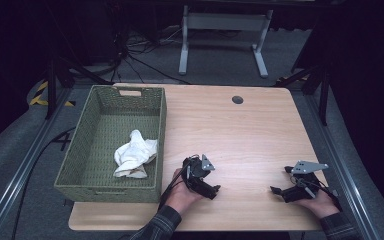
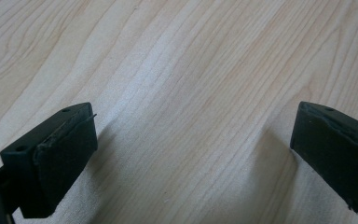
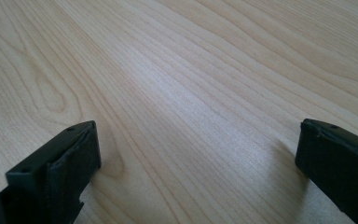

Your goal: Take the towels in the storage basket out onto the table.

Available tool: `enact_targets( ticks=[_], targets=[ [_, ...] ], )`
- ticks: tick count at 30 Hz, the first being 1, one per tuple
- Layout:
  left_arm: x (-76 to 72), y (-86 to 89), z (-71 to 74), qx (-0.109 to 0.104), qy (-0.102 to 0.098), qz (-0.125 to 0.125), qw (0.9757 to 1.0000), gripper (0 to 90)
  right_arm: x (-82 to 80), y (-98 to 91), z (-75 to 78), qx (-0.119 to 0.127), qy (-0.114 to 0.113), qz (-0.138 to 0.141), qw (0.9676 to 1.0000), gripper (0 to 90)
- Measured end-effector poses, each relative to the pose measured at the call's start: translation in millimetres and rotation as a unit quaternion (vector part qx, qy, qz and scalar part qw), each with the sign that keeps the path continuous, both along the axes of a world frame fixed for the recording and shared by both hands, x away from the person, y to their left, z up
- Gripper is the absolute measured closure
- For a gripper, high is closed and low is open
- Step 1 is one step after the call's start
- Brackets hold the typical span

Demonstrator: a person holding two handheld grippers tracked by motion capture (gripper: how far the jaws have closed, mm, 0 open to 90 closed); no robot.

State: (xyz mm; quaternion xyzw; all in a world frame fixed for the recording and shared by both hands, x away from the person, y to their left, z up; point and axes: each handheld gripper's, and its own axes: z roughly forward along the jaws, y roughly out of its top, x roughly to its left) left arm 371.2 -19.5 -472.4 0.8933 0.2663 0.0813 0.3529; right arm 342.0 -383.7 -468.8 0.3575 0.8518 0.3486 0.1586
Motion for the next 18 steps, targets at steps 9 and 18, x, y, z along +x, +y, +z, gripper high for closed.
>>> enact_targets(
  ticks=[9,18],
  targets=[
    [-1.7,0.8,4.6,0.006,0.010,0.002,0.9999,1.3,0.1,-0.1,0.0,0.000,0.000,0.000,1.0000,0.0],
    [-0.8,1.6,12.8,0.007,0.004,0.000,1.0000,1.7,0.0,0.0,0.0,0.000,0.000,0.000,1.0000,0.0]
  ],
)
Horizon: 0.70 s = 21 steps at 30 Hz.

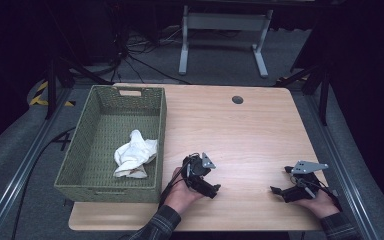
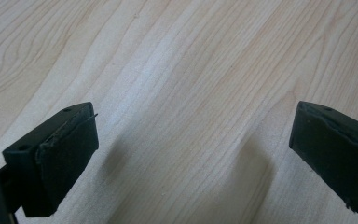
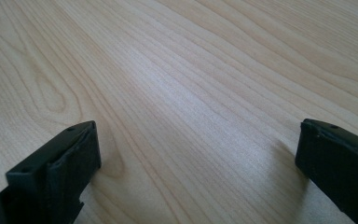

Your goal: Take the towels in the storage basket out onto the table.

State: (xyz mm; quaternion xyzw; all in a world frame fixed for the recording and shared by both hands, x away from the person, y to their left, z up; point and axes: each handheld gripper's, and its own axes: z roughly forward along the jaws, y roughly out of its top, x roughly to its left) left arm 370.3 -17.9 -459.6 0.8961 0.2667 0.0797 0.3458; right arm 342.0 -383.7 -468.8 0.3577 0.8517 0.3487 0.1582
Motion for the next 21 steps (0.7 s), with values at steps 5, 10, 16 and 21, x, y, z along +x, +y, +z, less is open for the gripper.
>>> enact_targets(
  ticks=[5,10,16,21],
  targets=[
    [-0.7,1.2,3.5,0.001,0.001,-0.002,1.0000,1.8,0.1,-0.1,-0.1,0.000,-0.001,0.000,1.0000,0.0],
    [-2.9,0.1,7.9,-0.003,-0.001,-0.003,1.0000,1.8,0.0,0.0,0.0,0.000,0.000,0.000,1.0000,0.0],
    [-2.9,-0.5,10.6,-0.001,0.000,-0.004,1.0000,1.8,0.2,0.0,0.0,0.000,-0.001,0.001,1.0000,0.0],
    [-3.6,-0.3,14.7,-0.001,-0.001,-0.006,1.0000,1.8,0.2,0.0,0.0,0.000,-0.001,0.001,1.0000,0.0]
  ],
)
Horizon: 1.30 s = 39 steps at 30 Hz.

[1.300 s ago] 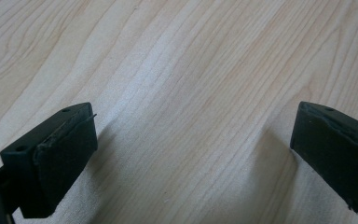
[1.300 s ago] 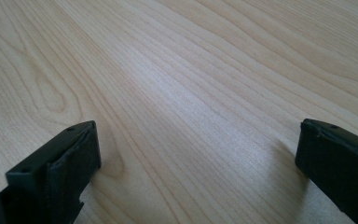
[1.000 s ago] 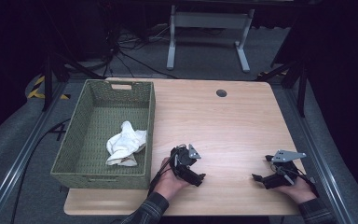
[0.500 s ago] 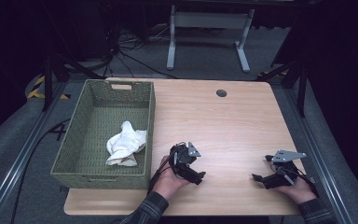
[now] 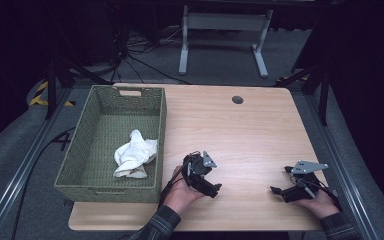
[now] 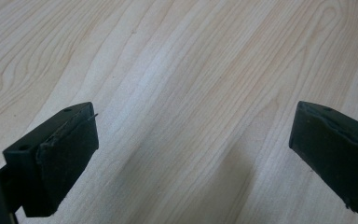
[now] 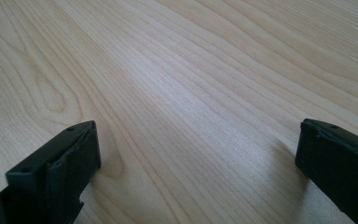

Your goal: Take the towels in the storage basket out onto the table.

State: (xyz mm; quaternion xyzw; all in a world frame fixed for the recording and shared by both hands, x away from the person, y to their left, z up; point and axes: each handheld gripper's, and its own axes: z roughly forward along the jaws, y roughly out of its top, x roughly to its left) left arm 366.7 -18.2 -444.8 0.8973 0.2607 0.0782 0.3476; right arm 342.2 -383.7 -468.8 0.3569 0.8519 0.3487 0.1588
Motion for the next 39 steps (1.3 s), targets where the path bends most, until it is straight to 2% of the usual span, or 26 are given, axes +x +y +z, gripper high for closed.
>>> enact_targets(
  ticks=[10,13,39],
  targets=[
    [-1.1,1.2,9.6,-0.005,-0.004,0.002,1.0000,1.8,-0.1,0.0,0.0,0.000,0.000,0.000,1.0000,0.0],
    [-0.9,1.8,11.7,-0.010,-0.011,0.001,0.9999,1.9,-0.1,0.0,0.1,0.000,0.001,0.000,1.0000,0.1],
    [-0.3,2.7,40.2,-0.008,-0.016,-0.003,0.9998,2.5,0.0,0.0,-0.1,-0.001,0.000,0.000,1.0000,0.0]
  ],
)
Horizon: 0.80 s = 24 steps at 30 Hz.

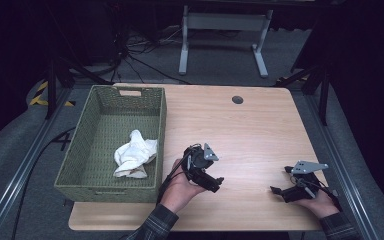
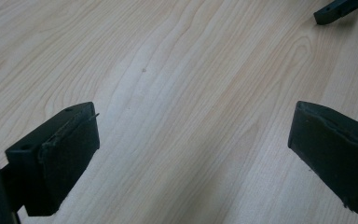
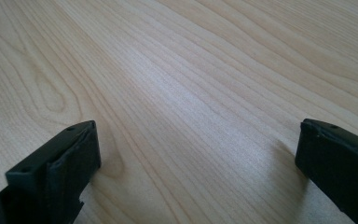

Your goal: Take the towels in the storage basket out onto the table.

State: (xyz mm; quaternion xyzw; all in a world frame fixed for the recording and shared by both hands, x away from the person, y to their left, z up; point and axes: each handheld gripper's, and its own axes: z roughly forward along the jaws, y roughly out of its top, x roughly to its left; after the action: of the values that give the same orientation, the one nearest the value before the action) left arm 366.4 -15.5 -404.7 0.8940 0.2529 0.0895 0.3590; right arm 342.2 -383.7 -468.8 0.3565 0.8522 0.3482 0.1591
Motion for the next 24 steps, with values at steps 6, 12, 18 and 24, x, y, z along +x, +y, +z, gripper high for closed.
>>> enact_targets(
  ticks=[6,12,18,24],
  targets=[
    [1.0,1.1,7.3,0.000,0.004,0.000,1.0000,2.4,0.1,0.1,-0.1,0.000,-0.001,-0.001,1.0000,0.0],
    [4.0,1.8,14.1,-0.001,0.002,-0.010,0.9999,2.5,0.3,0.2,0.1,-0.001,0.000,-0.001,1.0000,0.0],
    [7.0,4.1,16.8,0.000,0.004,-0.014,0.9999,2.5,0.4,0.2,0.1,-0.001,0.000,-0.001,1.0000,0.0],
    [10.2,7.7,21.6,-0.001,0.004,-0.013,0.9999,2.6,0.4,0.2,0.1,-0.001,0.000,-0.001,1.0000,0.0]
  ],
)
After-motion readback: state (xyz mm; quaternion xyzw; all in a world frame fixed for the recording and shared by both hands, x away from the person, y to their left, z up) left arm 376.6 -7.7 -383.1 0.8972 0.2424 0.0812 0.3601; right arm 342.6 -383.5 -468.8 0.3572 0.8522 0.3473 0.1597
